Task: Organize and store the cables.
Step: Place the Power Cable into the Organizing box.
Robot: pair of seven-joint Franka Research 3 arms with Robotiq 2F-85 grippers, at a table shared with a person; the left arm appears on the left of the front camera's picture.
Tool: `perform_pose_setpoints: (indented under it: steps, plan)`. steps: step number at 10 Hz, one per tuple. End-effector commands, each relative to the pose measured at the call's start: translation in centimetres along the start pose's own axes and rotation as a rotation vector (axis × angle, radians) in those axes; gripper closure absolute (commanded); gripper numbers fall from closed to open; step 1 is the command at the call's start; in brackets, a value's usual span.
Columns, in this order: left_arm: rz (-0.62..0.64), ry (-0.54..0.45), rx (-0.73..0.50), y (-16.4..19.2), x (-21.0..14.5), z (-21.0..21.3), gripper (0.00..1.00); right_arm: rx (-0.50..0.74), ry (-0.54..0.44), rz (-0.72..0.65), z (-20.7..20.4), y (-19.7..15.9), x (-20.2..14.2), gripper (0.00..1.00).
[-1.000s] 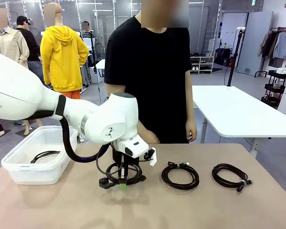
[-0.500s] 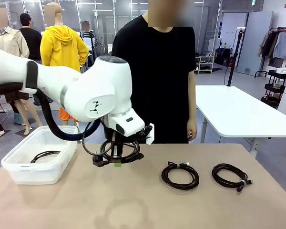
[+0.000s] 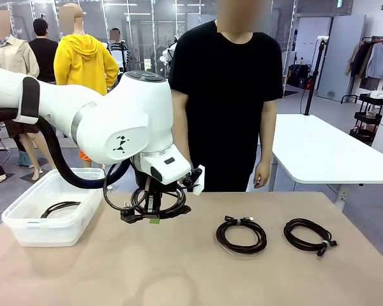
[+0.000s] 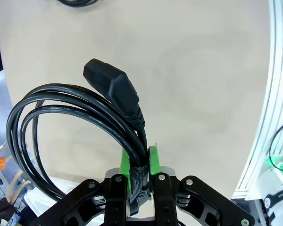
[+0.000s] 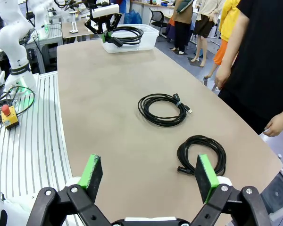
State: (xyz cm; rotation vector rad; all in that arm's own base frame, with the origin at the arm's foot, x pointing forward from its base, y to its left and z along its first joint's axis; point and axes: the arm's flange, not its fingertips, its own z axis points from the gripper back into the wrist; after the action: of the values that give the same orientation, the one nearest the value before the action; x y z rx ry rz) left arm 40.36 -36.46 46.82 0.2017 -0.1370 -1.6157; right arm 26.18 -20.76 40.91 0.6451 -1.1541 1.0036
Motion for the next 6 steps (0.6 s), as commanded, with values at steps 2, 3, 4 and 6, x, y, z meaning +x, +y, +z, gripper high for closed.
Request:
perform_pose_setpoints:
  steps: [2,3,4,6]
  plan:
    - [0.008,-0.002,0.004,0.4,0.0,0.4,0.93,-0.007,-0.008,-0.011,0.1,-0.1,0.4,0.00]
    - [0.008,-0.002,0.004,0.4,0.0,0.4,0.93,-0.007,-0.008,-0.011,0.1,-0.1,0.4,0.00]
    - [0.004,0.000,-0.003,0.2,-0.1,-0.2,0.82,-0.007,-0.008,-0.011,0.1,-0.1,0.4,0.00]
    - [-0.001,0.011,-0.005,1.7,-7.4,3.2,0.82,-0.007,-0.008,-0.011,0.1,-0.1,0.4,0.00]
